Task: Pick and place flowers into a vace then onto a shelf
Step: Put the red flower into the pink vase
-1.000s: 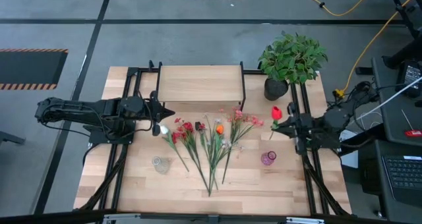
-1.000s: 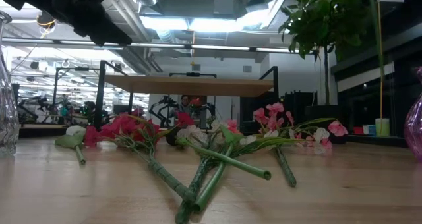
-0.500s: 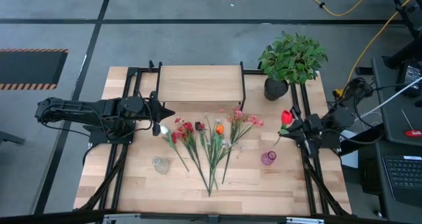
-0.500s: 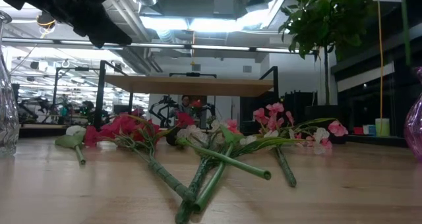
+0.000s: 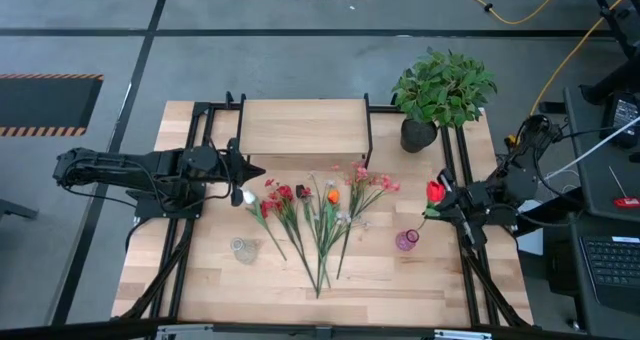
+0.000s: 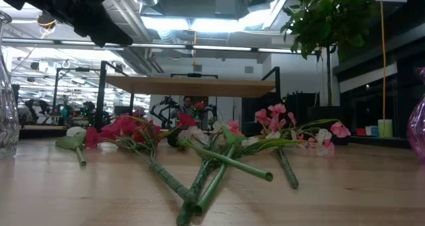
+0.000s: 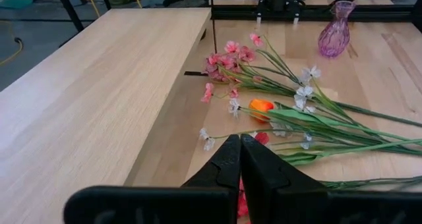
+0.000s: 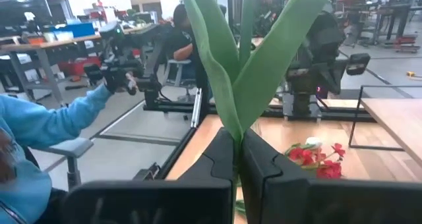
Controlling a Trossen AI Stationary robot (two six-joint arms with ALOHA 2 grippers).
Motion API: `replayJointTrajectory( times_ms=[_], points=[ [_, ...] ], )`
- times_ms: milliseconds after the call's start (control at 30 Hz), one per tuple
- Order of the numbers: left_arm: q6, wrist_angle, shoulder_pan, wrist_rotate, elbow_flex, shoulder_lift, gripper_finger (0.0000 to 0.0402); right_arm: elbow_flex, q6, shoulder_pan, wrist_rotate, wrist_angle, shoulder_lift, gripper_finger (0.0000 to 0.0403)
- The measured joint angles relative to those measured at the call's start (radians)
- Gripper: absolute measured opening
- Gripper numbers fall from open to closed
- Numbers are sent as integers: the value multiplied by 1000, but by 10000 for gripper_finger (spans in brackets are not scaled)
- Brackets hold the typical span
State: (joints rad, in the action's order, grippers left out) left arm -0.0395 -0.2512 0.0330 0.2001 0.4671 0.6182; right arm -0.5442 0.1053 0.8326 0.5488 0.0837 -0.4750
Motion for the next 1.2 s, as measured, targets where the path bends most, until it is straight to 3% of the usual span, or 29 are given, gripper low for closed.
replayJointTrajectory(
  times_ms=[700, 900, 1200],
  points=[
    [0, 0, 0, 0, 0, 0, 5, 11, 51, 24, 81, -16, -96, 3],
    [0, 0, 0, 0, 0, 0, 8, 46, 69, 87, 188, -20, -91, 3],
    [0, 0, 0, 0, 0, 0, 8, 86, 45, 153, 253, -66, -89, 3]
  ],
)
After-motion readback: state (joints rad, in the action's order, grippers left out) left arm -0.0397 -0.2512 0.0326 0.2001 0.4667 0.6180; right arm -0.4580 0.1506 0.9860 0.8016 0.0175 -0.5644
